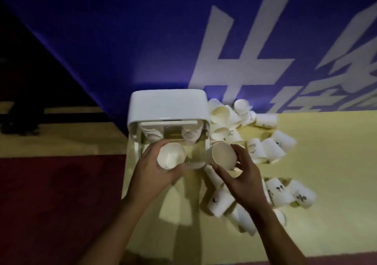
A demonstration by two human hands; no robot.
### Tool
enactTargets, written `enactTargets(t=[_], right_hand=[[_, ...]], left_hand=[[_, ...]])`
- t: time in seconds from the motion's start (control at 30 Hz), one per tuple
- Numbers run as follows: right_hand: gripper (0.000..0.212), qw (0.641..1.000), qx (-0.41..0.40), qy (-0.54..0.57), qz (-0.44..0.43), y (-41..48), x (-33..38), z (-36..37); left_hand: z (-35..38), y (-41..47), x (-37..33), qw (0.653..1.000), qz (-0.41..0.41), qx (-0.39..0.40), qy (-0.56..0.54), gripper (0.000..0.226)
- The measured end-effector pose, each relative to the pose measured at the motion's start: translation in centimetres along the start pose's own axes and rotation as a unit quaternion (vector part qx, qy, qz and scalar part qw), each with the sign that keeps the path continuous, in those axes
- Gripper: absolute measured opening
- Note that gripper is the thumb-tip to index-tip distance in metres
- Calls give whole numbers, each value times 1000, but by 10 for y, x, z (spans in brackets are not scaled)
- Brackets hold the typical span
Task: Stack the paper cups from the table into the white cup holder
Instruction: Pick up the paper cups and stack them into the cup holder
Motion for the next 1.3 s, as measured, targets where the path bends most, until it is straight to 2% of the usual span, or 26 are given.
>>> enactTargets(t=[0.17, 0.37, 0.7, 0.83, 1.17, 1.3], right_hand=[[51, 1000, 17, 22, -14, 9, 34, 50], [58, 999, 23, 35, 8, 19, 41, 64], [58, 999, 33, 28, 13, 32, 41, 74], [57, 999, 41, 14, -7, 39, 46, 88], [56, 997, 63, 3, -41, 55, 61, 112], [56, 994, 97, 14, -48, 65, 62, 131]], left_hand=[[-38, -3, 39, 999, -17, -38, 0, 70], [-40, 12, 65, 999, -15, -36, 4, 67], [-17, 36, 95, 989, -98, 50, 96, 78], [-18, 41, 100, 985, -132, 73, 87, 79], [-11, 45, 103, 983, -146, 89, 67, 79], [-18, 39, 109, 981, -157, 116, -1, 90]])
Point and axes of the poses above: each hand's wrist, its own y-axis towards the middle knuckle, its own z-axis out of the palm, x = y × z, the point moved 1 cm from there along y, towards the middle knuckle, and after that the axes turned 12 degrees about x, right-handed, at the moved point
